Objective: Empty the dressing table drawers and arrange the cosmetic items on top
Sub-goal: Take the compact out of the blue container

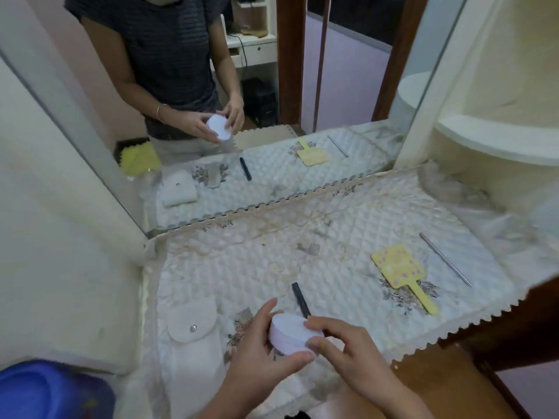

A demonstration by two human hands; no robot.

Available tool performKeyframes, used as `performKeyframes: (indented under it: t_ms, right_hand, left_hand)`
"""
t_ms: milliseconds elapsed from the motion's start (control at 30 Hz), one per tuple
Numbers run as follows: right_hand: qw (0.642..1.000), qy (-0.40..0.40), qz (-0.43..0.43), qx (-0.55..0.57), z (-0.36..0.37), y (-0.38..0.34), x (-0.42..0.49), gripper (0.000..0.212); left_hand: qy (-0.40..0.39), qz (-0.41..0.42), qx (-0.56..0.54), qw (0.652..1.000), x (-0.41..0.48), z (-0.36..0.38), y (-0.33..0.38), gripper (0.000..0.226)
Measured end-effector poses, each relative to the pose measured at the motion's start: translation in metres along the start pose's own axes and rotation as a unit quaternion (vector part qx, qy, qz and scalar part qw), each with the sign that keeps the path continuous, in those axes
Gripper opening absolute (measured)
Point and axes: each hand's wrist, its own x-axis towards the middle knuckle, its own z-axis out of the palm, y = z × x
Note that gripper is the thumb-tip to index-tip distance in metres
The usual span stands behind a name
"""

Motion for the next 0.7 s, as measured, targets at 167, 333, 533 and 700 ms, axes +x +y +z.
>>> performKeyframes:
  t_ms: [167, 333, 533, 700]
  right_hand:
    - [0.998, 0.045, 0.009, -0.033, -0.009, 0.000, 0.013, 0.023]
    - [0.990, 0.114, 0.022, -0.080, -0.016, 0.006, 0.030, 0.055]
    - [0.976, 0.182, 0.059, -0.106, -0.039, 0.027, 0.055, 0.051]
    - [0.979, 0.148, 0.063, -0.124, -0.069, 0.052, 0.097, 0.055]
  left_hand:
    - [-0.085, -0.018, 0.014, 0.996, 0.012, 0.005, -0.006, 0.105]
    - [-0.162, -0.014, 0.036, 0.986, 0.030, 0.014, -0.015, 0.115]
    - [-0.222, 0.011, 0.080, 0.972, 0.051, 0.029, -0.003, 0.108]
    - [-0.198, 0.011, 0.109, 0.974, 0.077, 0.060, 0.008, 0.101]
